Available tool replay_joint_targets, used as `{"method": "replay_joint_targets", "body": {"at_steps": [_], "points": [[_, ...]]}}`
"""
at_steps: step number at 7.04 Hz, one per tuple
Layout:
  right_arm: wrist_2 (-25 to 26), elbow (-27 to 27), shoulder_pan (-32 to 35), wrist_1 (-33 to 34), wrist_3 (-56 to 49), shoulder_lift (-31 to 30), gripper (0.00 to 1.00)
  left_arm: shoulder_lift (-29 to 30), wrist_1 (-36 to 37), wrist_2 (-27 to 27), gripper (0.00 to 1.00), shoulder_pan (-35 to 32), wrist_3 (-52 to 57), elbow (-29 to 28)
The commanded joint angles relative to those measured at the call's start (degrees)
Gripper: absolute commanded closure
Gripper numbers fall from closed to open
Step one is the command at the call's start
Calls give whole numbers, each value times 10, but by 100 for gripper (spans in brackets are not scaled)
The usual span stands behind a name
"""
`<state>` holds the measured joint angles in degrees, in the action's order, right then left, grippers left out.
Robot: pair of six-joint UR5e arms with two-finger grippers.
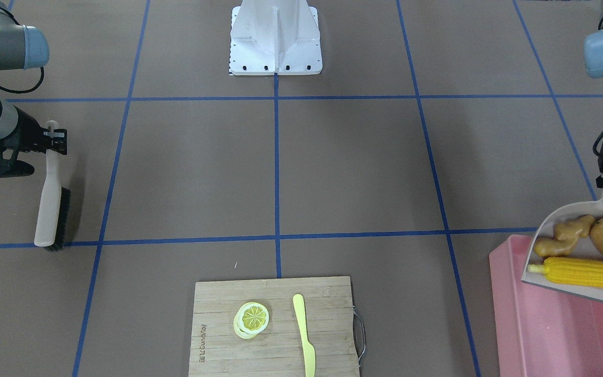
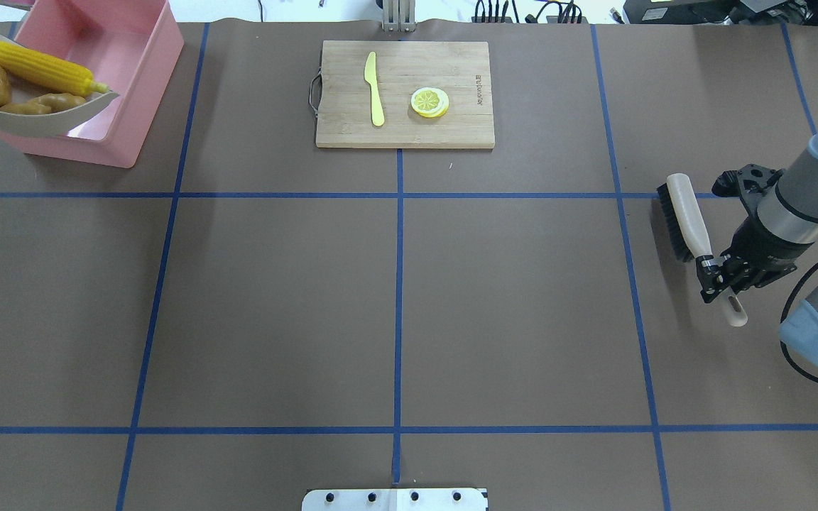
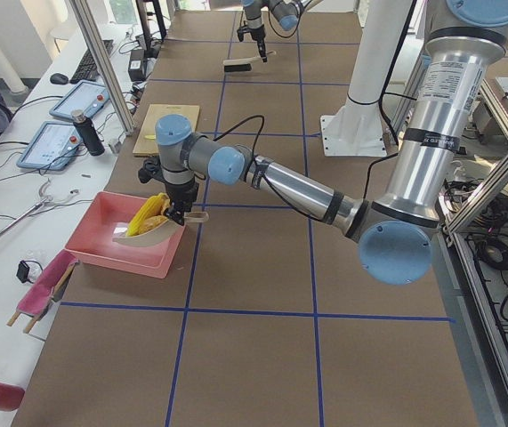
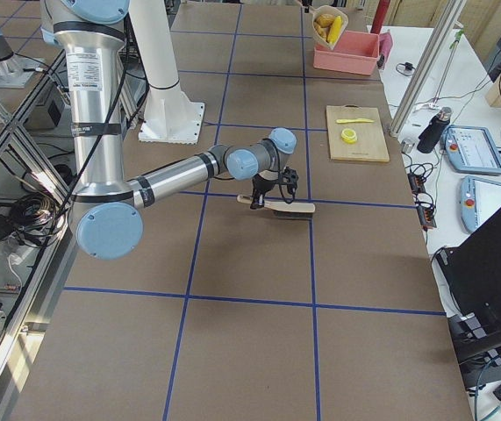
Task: Sweep and dump trash into bin
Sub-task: 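Tilt the dustpan over the pink bin with left gripper while right lowers brush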
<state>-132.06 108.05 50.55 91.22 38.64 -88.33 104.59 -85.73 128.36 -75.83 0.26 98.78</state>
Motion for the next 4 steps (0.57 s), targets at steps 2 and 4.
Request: {"method": "replay_joint_targets", "body": {"at_steps": [2, 4], "points": [[16, 42, -37, 0, 31, -39, 100, 45, 99, -3, 100, -11, 68, -27], [17, 43, -43, -1, 32, -45, 100, 83, 131, -1, 100, -16, 82, -86]]}}
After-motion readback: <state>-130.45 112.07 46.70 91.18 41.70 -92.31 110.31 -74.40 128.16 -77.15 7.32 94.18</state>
